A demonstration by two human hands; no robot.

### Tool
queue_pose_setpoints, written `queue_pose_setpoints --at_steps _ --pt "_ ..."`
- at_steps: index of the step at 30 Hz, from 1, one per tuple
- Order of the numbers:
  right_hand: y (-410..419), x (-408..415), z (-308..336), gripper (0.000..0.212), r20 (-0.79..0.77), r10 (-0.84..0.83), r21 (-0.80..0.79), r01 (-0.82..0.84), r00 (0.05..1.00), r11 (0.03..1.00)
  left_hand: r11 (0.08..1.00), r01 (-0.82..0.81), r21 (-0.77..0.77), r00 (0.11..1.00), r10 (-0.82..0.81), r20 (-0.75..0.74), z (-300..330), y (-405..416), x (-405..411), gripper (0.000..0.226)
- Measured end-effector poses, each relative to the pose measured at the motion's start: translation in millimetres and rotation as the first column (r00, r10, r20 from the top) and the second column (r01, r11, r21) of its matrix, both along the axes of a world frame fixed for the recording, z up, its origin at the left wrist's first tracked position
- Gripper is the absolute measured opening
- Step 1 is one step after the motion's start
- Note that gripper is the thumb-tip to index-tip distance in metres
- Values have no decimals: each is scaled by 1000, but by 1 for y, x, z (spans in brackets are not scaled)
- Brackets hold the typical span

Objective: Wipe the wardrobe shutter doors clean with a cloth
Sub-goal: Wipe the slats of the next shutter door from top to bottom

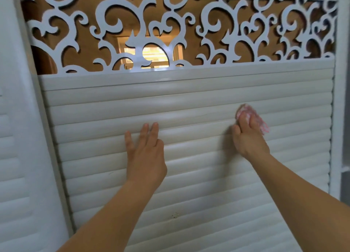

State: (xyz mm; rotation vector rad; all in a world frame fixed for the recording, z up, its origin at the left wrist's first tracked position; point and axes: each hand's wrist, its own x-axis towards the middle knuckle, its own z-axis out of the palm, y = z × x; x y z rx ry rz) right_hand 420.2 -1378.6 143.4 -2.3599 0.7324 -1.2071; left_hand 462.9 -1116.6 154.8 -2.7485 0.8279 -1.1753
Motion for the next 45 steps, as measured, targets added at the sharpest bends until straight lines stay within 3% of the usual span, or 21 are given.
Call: queue_pose_setpoints --at_steps 3,7,10,12,16,19,21,23,26,29,32,35,38,42,45 --pt "30 13 17 58 84 -4 -16 6 996 1000 999 -23 -27 1000 23 5 0 -6 -5 36" --pt "105 28 20 72 -62 169 -389 -180 984 903 995 -52 -84 999 51 -10 2 -15 -9 33" --pt "90 26 19 63 -89 235 -549 -245 968 799 994 -71 -78 997 72 17 3 -17 -9 32" --pt "60 21 18 55 -76 222 -552 -226 972 802 994 -71 -87 997 73 21 3 -16 -8 30" --pt "11 8 20 59 39 156 -381 -129 987 915 993 -75 -94 997 75 -2 3 -17 -10 27" --pt "1 3 33 55 111 106 4 -107 988 994 988 -78 -131 997 76 -22 4 -21 -13 27" --pt "18 7 44 56 94 99 123 -110 991 986 985 -91 -146 996 87 -36 3 -25 -14 28" --pt "49 14 46 58 14 131 -53 -130 991 990 982 -106 -154 994 101 -39 3 -29 -13 29" --pt "76 18 38 58 -82 194 -448 -210 978 869 977 -128 -169 992 125 -30 2 -34 -12 29" --pt "44 16 41 60 -117 182 -599 -216 976 771 975 -150 -162 989 146 -39 2 -37 -12 28" --pt "5 9 50 69 -25 178 -499 -166 984 851 976 -177 -129 984 171 -56 1 -39 -13 29" --pt "-29 -1 55 55 4 115 -352 -106 993 930 972 -189 -143 980 178 -89 2 -39 -15 27" --pt "-59 -15 53 55 73 88 -142 -77 993 987 964 -179 -197 979 153 -137 3 -42 -17 23" --pt "-61 -16 54 55 172 86 112 -106 981 988 952 -175 -251 974 130 -186 0 -49 -17 24" --pt "-31 -6 45 58 120 49 115 -63 992 991 942 -182 -280 972 128 -198 -2 -56 -17 22"
